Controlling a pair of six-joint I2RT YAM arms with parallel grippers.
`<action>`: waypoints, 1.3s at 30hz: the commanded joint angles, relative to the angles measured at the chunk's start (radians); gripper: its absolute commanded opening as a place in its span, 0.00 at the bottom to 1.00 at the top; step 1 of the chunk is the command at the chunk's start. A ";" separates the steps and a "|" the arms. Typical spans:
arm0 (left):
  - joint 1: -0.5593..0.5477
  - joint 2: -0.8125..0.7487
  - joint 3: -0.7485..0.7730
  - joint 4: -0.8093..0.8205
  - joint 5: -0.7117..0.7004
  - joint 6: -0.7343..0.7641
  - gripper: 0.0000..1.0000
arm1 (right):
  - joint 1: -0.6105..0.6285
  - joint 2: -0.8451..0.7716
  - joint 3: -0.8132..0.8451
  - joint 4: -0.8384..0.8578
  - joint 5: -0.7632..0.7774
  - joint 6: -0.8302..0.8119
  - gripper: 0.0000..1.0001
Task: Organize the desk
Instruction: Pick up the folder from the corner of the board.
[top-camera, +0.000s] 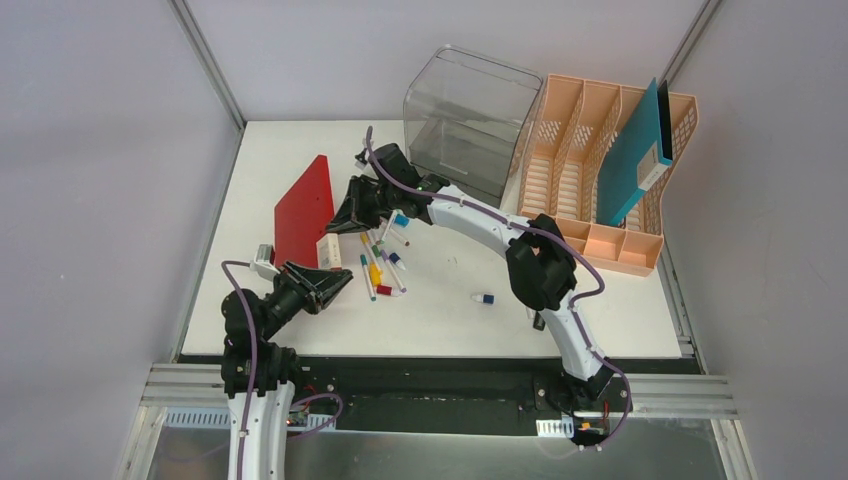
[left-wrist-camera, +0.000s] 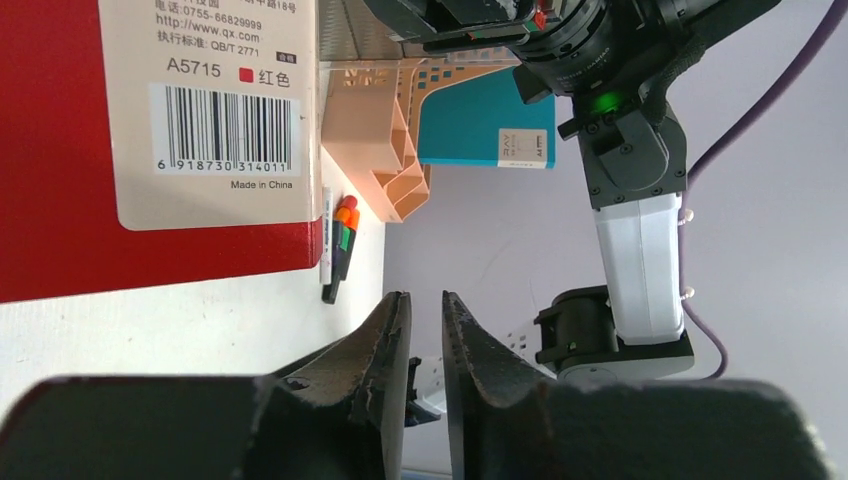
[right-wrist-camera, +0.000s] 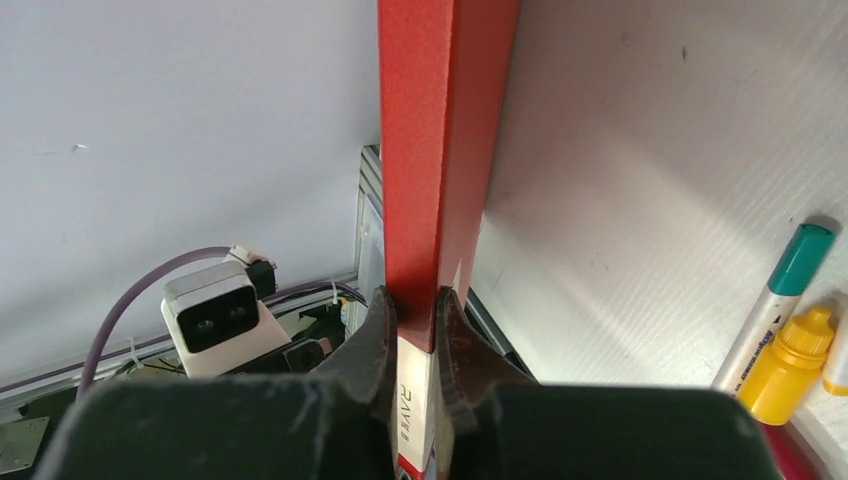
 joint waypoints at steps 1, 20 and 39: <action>0.003 -0.007 0.021 -0.001 0.036 0.054 0.22 | 0.005 -0.068 0.000 0.063 -0.015 -0.026 0.00; 0.003 0.135 0.546 -0.616 -0.341 0.946 0.83 | -0.010 -0.058 0.012 0.040 -0.011 -0.055 0.00; 0.003 0.421 0.569 -0.582 -0.343 1.003 0.90 | -0.008 -0.018 0.079 -0.011 -0.007 -0.100 0.00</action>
